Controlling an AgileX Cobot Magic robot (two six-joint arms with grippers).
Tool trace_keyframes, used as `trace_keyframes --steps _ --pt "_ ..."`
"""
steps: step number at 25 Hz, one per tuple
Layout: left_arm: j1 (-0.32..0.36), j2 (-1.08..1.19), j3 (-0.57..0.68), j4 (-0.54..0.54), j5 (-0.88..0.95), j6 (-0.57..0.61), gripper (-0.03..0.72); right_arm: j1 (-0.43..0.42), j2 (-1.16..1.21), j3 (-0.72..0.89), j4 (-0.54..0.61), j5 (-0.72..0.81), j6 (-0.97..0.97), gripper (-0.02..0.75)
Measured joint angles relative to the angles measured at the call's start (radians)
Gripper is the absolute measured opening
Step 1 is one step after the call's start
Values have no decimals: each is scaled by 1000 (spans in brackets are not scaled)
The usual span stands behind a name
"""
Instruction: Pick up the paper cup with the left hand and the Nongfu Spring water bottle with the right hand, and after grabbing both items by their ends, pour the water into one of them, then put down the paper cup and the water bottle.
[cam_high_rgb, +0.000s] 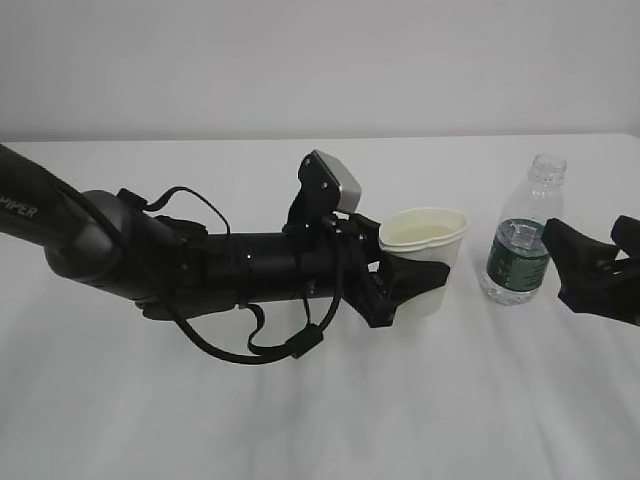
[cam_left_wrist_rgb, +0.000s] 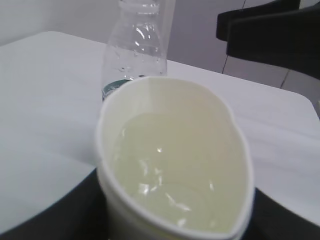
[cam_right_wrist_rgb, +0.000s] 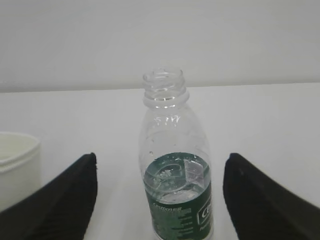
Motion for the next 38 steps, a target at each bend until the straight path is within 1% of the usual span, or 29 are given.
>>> trace_keyframes --steps 5,10,15,27,34,38 --pt "0 -3 0 -43 21 6 410 0 -6 2 -30 0 2 588" --pt "19 -3 0 -62 31 19 410 0 -6 2 -66 7 20 588" --pt "59 -3 0 -75 33 23 410 0 -6 14 -86 17 29 588" --pt "173 -5 0 -77 33 40 409 0 -6 19 -82 27 34 588" --pt "225 -23 0 -71 35 52 403 0 -6 19 -80 32 34 588" --pt "256 -34 27 -70 35 64 403 0 -6 19 -80 32 34 588"
